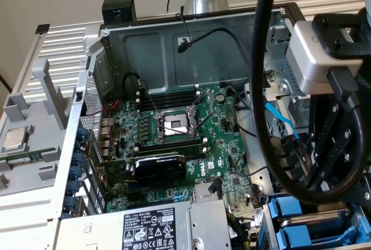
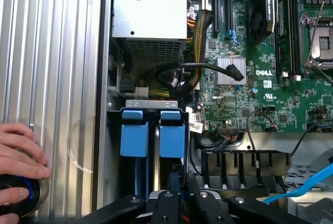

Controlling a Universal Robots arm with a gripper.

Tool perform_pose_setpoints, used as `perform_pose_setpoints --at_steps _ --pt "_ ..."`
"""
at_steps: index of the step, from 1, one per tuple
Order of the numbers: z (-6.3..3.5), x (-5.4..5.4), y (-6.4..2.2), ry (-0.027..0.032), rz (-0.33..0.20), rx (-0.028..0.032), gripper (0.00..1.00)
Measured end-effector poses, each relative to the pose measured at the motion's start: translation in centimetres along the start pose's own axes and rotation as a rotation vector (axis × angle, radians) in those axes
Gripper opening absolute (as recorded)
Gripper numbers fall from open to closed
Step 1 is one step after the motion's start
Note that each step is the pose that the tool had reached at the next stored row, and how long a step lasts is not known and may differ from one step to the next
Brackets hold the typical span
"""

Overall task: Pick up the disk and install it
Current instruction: 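Insert the second disk wire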

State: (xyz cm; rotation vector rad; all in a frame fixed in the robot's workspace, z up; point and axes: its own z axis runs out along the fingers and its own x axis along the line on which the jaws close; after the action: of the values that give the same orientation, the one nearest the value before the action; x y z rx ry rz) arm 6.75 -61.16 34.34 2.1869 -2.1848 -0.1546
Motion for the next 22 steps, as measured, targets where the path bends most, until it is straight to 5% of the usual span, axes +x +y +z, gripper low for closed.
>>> perform_pose_setpoints --at_steps 22 --pt "0.27 -0.01 -0.03 -0.0046 -0.001 0.0000 0.16"
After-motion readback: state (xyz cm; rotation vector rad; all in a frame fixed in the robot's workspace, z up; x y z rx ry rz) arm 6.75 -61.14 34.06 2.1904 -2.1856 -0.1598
